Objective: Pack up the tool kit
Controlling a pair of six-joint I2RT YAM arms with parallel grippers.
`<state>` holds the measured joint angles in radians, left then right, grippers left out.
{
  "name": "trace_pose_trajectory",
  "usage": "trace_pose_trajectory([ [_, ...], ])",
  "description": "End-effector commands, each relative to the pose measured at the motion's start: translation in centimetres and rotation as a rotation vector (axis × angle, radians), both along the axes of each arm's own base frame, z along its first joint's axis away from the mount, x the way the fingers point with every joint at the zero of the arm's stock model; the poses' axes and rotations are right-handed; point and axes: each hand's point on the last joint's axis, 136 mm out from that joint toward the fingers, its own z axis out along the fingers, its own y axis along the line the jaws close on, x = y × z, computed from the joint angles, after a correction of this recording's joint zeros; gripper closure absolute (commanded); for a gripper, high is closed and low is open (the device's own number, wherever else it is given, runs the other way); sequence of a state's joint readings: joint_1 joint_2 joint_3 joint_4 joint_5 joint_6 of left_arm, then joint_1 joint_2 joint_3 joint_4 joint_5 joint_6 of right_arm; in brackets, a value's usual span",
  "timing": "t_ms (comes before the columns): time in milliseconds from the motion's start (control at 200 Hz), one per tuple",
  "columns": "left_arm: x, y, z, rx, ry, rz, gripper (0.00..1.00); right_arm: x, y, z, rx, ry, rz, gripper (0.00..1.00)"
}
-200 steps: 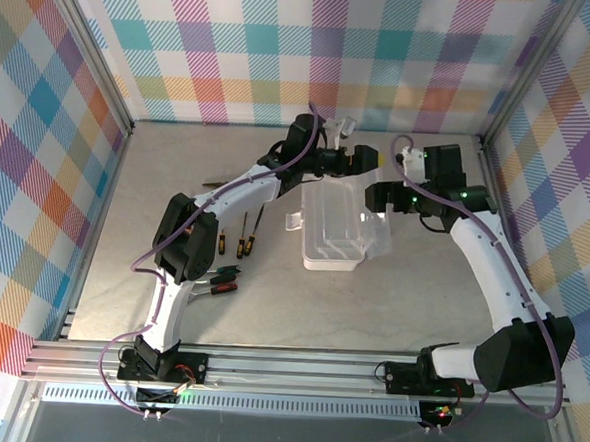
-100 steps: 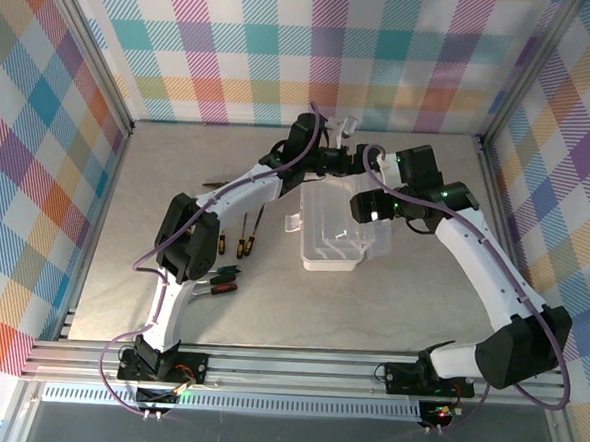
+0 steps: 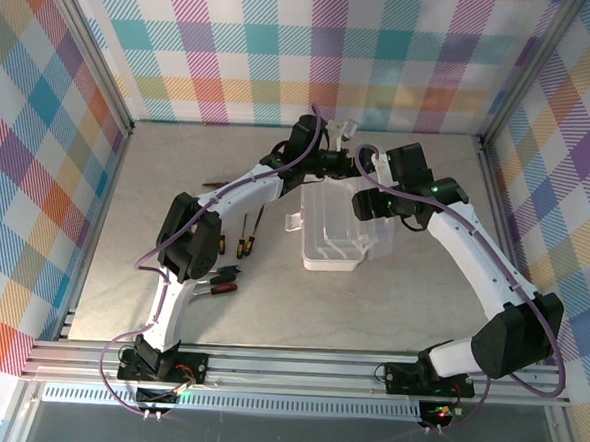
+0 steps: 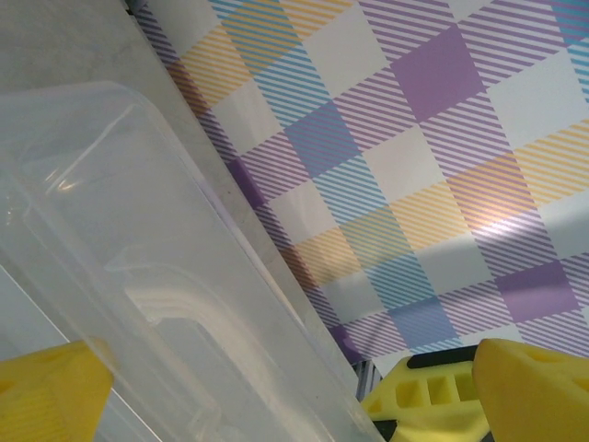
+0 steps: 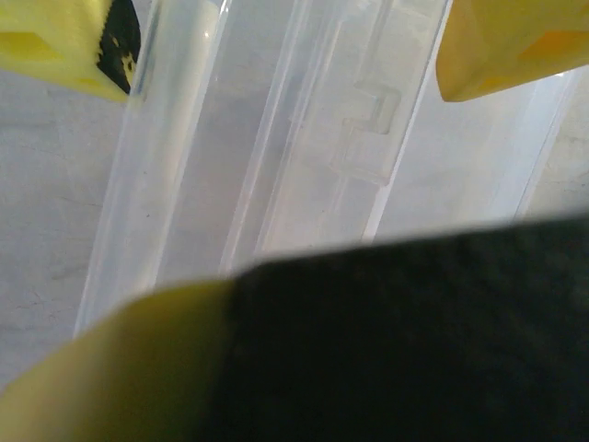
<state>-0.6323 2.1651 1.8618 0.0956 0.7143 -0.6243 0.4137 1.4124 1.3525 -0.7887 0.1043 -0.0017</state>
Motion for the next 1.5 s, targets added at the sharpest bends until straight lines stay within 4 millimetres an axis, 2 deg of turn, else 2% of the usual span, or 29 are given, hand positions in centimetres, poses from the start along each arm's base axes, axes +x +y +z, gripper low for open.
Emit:
trace_pose_trajectory([
  [0, -1.3, 0.0, 3.5, -0.031, -0.086, -0.04, 0.0, -0.1, 0.0, 0.3, -0.006, 0.003, -0.004, 0.23],
  [105, -0.9, 1.0, 3.2, -0.006, -0.094, -0.019, 0.0, -0.2, 0.0, 0.6, -0.001, 0.0, -0.011, 0.32],
  [185, -0.6, 2.4, 2.9, 0.032, -0.108, 0.008, 0.0, -0.2, -0.2, 0.6, -0.003, -0.003, -0.02, 0.33],
  [405, 0.1, 8.5, 3.4, 0.176, -0.188, 0.127, 0.0, 0.2, -0.7, 0.6, -0.013, -0.004, -0.067, 0.35],
  [545, -0.5, 12.0, 3.3, 0.269, -0.221, 0.189, 0.0, 0.5, -1.2, 0.7, -0.029, -0.008, -0.103, 0.37],
  [615, -1.0, 13.8, 1.9, 0.344, -0.215, 0.223, 0.0, 0.6, -1.6, 0.8, -0.041, -0.011, -0.123, 0.39],
  [700, -2.4, 16.1, -2.5, 0.469, -0.12, 0.245, 0.0, 0.5, -2.1, 1.1, -0.055, -0.021, -0.146, 0.4],
  [790, -3.9, 17.8, -6.7, 0.544, -0.03, 0.259, 0.0, 0.5, -2.7, 1.3, -0.069, -0.036, -0.172, 0.42],
  [890, -5.0, 18.7, -10.1, 0.584, 0.049, 0.275, 0.0, 0.7, -3.2, 1.3, -0.074, -0.039, -0.199, 0.43],
  [1025, -5.4, 18.9, -12.8, 0.618, 0.11, 0.269, 0.01, 0.6, -3.4, 1.3, -0.061, -0.039, -0.212, 0.44],
  [1240, -4.6, 18.8, -14.0, 0.651, 0.134, 0.266, 0.0, 0.0, -4.3, 1.1, -0.061, -0.037, -0.239, 0.45],
  [1495, -4.4, 18.5, -15.7, 0.672, 0.166, 0.251, 0.0, -0.4, -6.3, 0.5, -0.067, -0.022, -0.295, 0.46],
])
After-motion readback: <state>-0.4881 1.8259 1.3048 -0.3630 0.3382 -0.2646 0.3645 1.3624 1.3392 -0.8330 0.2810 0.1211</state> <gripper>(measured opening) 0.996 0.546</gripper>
